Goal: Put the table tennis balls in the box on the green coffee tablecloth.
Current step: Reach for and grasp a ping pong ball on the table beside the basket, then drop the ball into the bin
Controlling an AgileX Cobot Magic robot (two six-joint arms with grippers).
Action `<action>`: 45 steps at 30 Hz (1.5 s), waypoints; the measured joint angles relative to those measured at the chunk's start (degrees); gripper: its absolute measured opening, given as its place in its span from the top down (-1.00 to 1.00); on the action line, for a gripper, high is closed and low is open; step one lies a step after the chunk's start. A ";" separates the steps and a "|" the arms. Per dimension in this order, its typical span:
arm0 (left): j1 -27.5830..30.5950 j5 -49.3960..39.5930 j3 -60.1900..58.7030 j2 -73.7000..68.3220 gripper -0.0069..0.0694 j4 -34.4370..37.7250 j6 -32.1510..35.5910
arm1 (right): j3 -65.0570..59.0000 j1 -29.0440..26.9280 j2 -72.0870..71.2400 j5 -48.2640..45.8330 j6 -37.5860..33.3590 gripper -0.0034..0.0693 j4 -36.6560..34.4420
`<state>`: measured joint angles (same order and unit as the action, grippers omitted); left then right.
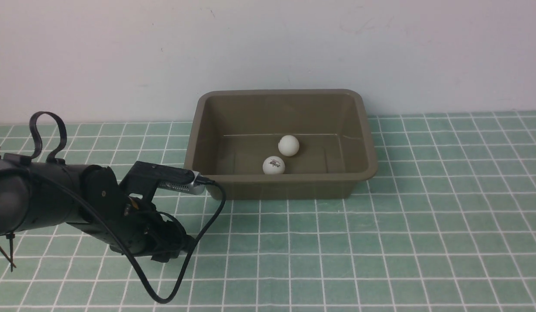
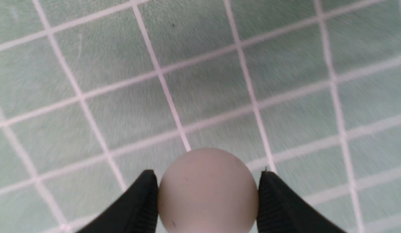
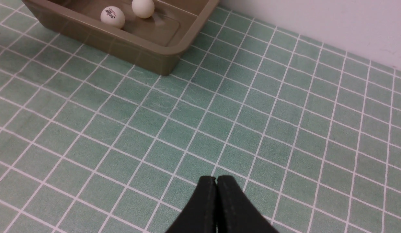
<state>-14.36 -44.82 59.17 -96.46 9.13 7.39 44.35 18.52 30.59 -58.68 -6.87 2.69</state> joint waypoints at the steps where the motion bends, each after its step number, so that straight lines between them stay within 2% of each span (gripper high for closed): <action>1: 0.00 -4.80 2.83 0.41 -0.09 -0.55 0.00 | 0.00 0.00 0.00 0.00 0.00 0.95 0.00; 4: 0.00 -17.26 12.27 1.07 -0.09 -0.97 0.00 | 0.00 0.00 0.00 0.00 0.05 0.95 0.00; 6: 0.00 -21.13 19.40 1.10 -0.09 -0.22 0.06 | 0.00 0.00 0.00 0.00 0.17 0.95 0.00; 9: 0.00 -18.58 27.60 0.10 -0.09 2.84 2.03 | 0.00 0.00 0.00 0.00 0.19 0.95 0.04; 13: 0.00 -9.15 34.44 -5.58 -0.09 10.61 9.68 | 0.00 0.00 0.00 0.00 0.19 0.95 0.04; 26: 0.00 -0.14 35.58 -19.95 -0.13 19.18 26.54 | 0.00 0.00 0.00 0.02 0.19 0.95 -0.01; 28: 0.00 0.78 35.58 -21.14 -0.19 19.92 27.89 | 0.00 0.00 0.00 0.02 0.24 0.95 -0.05; 33: 0.00 3.26 35.93 -22.45 -0.52 20.28 29.60 | 0.00 0.00 0.00 0.02 0.24 0.95 -0.05; 37: 0.00 1.71 39.25 -22.28 -0.63 19.53 30.24 | 0.00 0.00 0.00 0.33 0.24 0.95 0.14; 41: 0.00 -4.97 44.84 -20.11 -0.50 18.05 30.24 | 0.00 0.00 0.00 0.98 0.24 0.95 0.80; 45: 0.00 -12.48 48.92 -17.29 -0.17 17.13 30.24 | 0.00 0.00 0.00 2.63 0.24 0.95 1.62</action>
<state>-14.36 -57.30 108.09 -113.74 26.26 37.63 44.35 18.52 30.59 -56.05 -6.62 4.32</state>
